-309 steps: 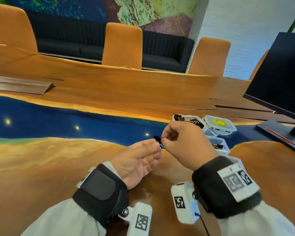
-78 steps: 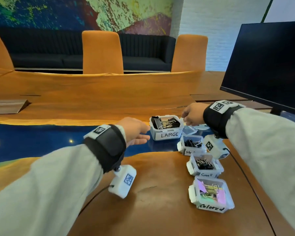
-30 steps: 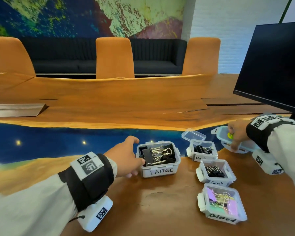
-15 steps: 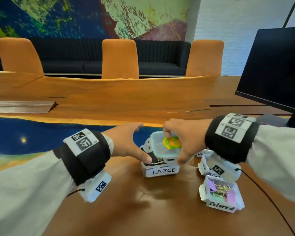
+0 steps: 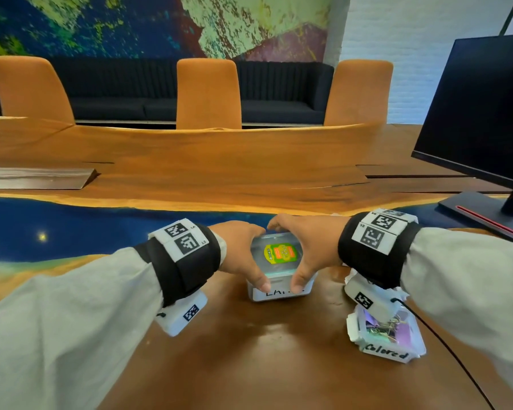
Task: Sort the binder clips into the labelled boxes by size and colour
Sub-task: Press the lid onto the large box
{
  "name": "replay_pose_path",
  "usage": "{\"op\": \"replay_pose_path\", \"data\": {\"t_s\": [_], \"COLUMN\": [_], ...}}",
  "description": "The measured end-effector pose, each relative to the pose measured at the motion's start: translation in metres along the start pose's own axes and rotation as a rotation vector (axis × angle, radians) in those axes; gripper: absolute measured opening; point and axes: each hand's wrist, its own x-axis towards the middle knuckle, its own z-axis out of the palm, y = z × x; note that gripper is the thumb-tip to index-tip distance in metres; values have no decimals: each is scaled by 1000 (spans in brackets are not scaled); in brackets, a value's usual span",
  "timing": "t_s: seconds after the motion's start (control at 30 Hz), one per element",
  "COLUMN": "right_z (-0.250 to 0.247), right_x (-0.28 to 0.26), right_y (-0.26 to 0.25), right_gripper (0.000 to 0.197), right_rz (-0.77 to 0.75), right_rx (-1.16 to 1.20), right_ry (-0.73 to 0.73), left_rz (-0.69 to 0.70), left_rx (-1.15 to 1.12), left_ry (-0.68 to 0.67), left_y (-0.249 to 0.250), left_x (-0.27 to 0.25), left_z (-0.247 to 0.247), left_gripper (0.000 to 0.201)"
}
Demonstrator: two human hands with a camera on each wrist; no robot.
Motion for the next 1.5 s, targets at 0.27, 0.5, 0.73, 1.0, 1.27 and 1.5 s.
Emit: {"op": "replay_pose_path", "data": {"t_s": [0.27,0.5,0.73,1.0,1.27,1.5], "right_z": [1,0,10,14,-1,-17], "right_x": [11,23,27,27,14,-9], "right_y": [-8,-15,-19,-21,-14,12], "right_gripper": [95,102,96,74,91,60], "right_rz": [36,64,83,70,89,295], "right_rx": [-81,-216,-228,-231,-205,-265], "right_ry": [-68,-88,-53,-29,-165,-116], "left_rz": [-29,-54,-50,-65,-99,-104], "left_rx": [127,254,386,287,332,393], "left_ry": [-39,-69,-146,-52,32,-1], "left_y": [7,15,30,26,27,30], "left_x": [3,6,14,14,11,7], "left_z": [-7,-9,-13,3,9,7], "left_gripper": [93,90,83,85,69,73]}}
